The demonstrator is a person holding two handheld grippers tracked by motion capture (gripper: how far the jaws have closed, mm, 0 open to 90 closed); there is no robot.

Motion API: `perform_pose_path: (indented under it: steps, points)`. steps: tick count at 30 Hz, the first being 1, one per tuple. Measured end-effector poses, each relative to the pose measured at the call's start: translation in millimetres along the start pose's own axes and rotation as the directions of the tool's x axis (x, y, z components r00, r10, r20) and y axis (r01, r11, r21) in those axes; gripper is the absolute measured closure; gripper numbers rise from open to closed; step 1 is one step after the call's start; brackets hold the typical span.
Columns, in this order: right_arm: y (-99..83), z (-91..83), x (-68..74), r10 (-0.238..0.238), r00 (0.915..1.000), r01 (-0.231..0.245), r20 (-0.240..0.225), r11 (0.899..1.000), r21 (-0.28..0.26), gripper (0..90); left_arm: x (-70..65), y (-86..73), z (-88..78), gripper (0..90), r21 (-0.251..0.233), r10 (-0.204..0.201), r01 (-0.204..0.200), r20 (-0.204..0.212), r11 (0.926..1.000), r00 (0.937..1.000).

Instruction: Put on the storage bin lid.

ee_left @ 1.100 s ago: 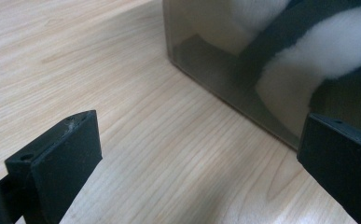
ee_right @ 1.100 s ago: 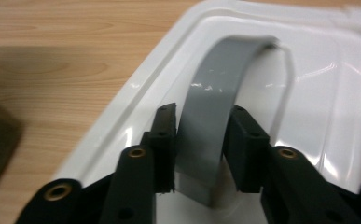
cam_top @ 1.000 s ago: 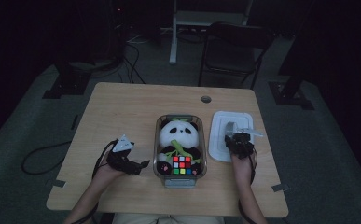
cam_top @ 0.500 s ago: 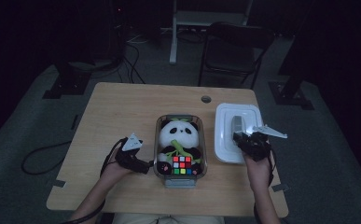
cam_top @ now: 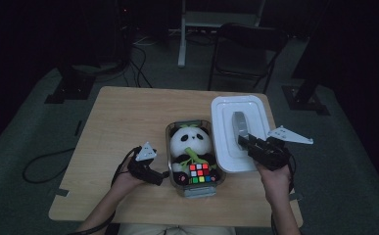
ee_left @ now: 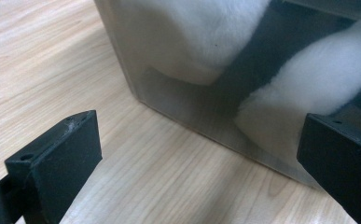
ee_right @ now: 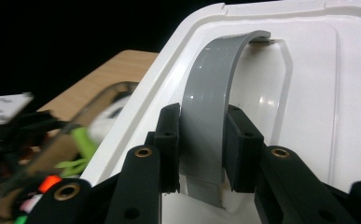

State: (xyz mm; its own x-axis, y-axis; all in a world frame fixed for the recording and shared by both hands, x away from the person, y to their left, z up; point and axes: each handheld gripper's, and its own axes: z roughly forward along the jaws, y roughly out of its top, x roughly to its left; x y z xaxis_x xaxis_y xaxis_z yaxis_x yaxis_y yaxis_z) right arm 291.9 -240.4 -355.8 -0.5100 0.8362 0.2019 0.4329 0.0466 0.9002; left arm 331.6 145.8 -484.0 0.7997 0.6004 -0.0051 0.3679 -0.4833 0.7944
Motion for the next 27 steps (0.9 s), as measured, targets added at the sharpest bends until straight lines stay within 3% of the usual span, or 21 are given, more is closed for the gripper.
perform_pose_path:
  steps: [1, 4, 11, 15, 17, 27]
  points:
    - [1.3, 0.9, 7.6, -0.010, 0.9994, 0.010, -0.033, 1.000, 0.004, 69.9, -1.0, 0.4, 1.3, 0.4, 0.001, 0.002, -0.002, 0.000, 1.0000, 1.0000]
    - [2.1, 4.6, 19.2, -0.032, 0.9966, 0.033, -0.076, 0.999, 0.018, 69.9, -4.6, 3.5, 4.8, 0.4, 0.001, 0.014, -0.014, 0.004, 0.9999, 0.9999]
    - [-0.8, 22.4, 40.9, -0.039, 0.9804, 0.053, -0.193, 0.996, 0.066, 69.9, -20.4, 10.8, 13.9, 0.4, 0.008, 0.052, -0.052, 0.039, 0.9986, 0.9979]
    - [-3.9, 35.1, 50.4, -0.043, 0.9703, 0.070, -0.238, 0.992, 0.106, 69.9, -17.4, 7.1, 11.6, 0.4, 0.012, 0.035, -0.036, 0.024, 0.9993, 0.9991]
    - [-5.7, 40.6, 54.1, -0.046, 0.9693, 0.078, -0.242, 0.989, 0.123, 69.9, -15.2, 5.6, 9.4, 0.4, 0.005, 0.018, -0.018, 0.022, 0.9998, 0.9996]
    - [-16.1, 65.3, 58.3, -0.006, 0.9699, 0.056, -0.243, 0.978, 0.199, 69.9, -12.4, 1.4, 4.2, 0.4, 0.005, 0.007, -0.007, 0.019, 1.0000, 0.9998]
